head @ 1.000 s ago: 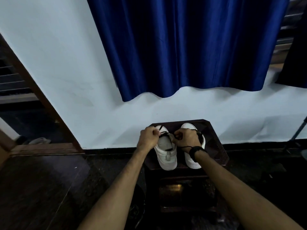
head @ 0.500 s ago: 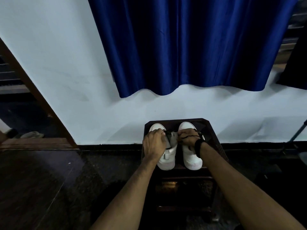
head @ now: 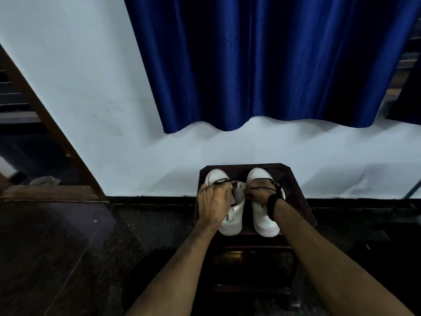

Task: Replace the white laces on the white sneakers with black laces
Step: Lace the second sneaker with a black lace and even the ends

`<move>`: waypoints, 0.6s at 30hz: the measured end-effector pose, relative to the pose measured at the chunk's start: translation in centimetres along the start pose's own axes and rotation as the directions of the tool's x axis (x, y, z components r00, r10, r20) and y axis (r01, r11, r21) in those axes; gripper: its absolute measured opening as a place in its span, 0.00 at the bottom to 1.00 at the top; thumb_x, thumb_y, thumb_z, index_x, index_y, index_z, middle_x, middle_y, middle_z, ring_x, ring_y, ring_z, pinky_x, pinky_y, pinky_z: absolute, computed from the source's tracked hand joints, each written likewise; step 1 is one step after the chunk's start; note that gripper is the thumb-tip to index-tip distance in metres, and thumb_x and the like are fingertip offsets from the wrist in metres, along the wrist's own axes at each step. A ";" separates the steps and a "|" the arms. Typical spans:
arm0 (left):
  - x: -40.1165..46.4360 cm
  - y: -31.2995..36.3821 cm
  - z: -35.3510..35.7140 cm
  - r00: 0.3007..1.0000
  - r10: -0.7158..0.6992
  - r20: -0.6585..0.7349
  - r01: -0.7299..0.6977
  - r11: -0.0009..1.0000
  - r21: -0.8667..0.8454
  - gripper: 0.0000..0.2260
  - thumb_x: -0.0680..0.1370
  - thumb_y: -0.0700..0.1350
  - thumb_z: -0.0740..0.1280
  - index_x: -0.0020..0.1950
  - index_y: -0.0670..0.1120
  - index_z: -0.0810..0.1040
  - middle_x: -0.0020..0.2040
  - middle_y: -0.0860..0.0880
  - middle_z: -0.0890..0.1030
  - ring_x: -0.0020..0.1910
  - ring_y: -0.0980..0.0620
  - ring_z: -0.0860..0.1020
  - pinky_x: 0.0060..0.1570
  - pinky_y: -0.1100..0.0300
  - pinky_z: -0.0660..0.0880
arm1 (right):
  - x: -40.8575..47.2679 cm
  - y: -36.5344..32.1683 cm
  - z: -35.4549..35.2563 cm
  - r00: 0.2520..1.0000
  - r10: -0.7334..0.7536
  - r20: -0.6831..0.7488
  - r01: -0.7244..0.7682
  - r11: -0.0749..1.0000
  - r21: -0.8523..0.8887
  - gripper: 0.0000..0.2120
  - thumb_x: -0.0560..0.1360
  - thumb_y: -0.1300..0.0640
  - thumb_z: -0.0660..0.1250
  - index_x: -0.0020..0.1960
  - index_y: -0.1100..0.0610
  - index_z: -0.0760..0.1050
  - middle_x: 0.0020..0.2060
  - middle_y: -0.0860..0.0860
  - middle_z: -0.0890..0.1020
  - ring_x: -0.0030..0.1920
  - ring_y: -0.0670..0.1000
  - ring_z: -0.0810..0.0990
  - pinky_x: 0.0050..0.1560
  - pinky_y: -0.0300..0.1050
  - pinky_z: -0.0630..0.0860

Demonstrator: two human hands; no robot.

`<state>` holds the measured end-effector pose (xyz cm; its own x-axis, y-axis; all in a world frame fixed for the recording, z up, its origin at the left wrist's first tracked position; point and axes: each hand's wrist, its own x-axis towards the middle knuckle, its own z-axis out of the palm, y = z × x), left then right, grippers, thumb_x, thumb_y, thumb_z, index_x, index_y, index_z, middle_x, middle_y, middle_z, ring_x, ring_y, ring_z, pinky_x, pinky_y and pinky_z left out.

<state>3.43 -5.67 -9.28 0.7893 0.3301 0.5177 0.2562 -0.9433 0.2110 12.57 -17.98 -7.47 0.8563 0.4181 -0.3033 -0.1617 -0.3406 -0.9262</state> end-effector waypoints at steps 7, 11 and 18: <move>0.1 0.3 0.0 0.988 -0.155 -0.012 0.154 0.988 -0.023 0.06 0.74 0.49 0.72 0.38 0.51 0.83 0.28 0.46 0.80 0.28 0.44 0.78 0.33 0.58 0.71 | -0.4 -0.5 1.6 0.948 -0.127 -0.292 0.008 0.926 -0.376 0.06 0.72 0.50 0.70 0.45 0.50 0.84 0.47 0.52 0.84 0.51 0.55 0.81 0.52 0.42 0.75; 0.5 1.0 -0.1 0.981 -0.193 -0.025 0.189 0.977 -0.100 0.03 0.72 0.47 0.72 0.38 0.51 0.81 0.29 0.47 0.80 0.29 0.44 0.78 0.34 0.57 0.69 | 0.0 -0.4 1.2 0.955 -0.172 -0.243 0.072 0.925 -0.373 0.07 0.72 0.52 0.70 0.36 0.50 0.80 0.43 0.54 0.84 0.48 0.55 0.81 0.51 0.44 0.77; 2.0 1.2 0.7 0.989 0.081 0.123 -0.086 0.996 0.031 0.05 0.73 0.46 0.65 0.46 0.47 0.74 0.42 0.48 0.81 0.39 0.43 0.81 0.39 0.52 0.72 | 0.4 1.0 -0.5 0.976 -0.212 -0.059 0.202 0.969 -0.144 0.11 0.72 0.62 0.73 0.35 0.50 0.77 0.30 0.49 0.79 0.34 0.46 0.77 0.40 0.38 0.75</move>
<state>5.72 -6.21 -8.59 0.8702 0.2456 0.4272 0.2048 -0.9688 0.1398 12.95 -18.56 -8.41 0.8984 0.4307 -0.0865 0.0866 -0.3667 -0.9263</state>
